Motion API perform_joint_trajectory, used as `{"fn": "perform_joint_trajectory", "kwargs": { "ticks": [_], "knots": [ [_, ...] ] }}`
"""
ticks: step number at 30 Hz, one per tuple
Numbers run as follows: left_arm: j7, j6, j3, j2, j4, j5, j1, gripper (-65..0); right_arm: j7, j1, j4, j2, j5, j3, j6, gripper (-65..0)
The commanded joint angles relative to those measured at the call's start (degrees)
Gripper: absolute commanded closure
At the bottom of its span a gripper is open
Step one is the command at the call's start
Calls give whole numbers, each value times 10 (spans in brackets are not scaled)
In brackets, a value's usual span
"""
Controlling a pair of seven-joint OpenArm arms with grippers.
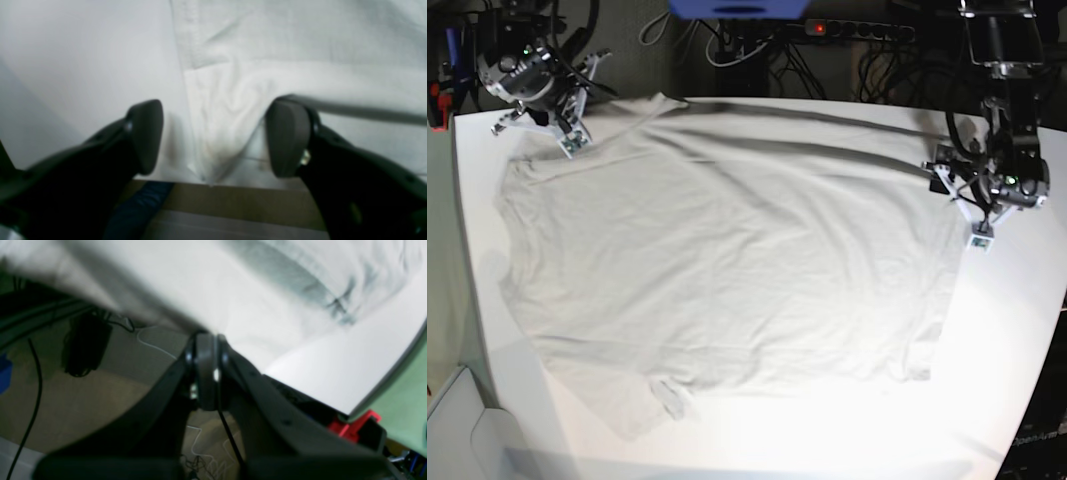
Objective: Layout the t-shirt on the table in an organized manner, then fold the t-shirt properly
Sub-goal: 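Move the right gripper along the collar edge to the shirt's corner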
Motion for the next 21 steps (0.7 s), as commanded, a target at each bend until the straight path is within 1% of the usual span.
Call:
{"fn": "perform_joint_trajectory", "kwargs": {
  "ticks": [1, 5, 7, 10, 12, 17, 19, 21],
  "knots": [
    [-2, 1, -4, -9, 10, 2, -9, -471, -1, -11, 9, 4, -1, 2, -2, 0],
    [-2, 1, -4, -10, 10, 2, -9, -472, -1, -42, 11, 0, 1, -4, -2, 0],
    [-2, 1, -4, -10, 10, 2, -10, -472, -1, -47, 11, -6, 1, -19, -2, 0],
    [-3, 1, -4, -10, 10, 2, -11, -472, 2, -66, 11, -5, 1, -45, -2, 0],
    [-3, 1, -4, -10, 10, 2, -11, -472, 0, -66, 10, -5, 1, -63, -2, 0],
    [-3, 1, -4, -10, 10, 2, -11, -472, 0, -65, 7, -10, -1, -68, -2, 0],
    [-4, 1, -4, -12, 10, 2, -10, -472, 0, -65, 3, -10, -1, -68, -2, -20],
    [-4, 1, -4, -11, 10, 2, -10, -472, 0, -65, 1, -5, -1, -68, -2, -77]
  ]
}}
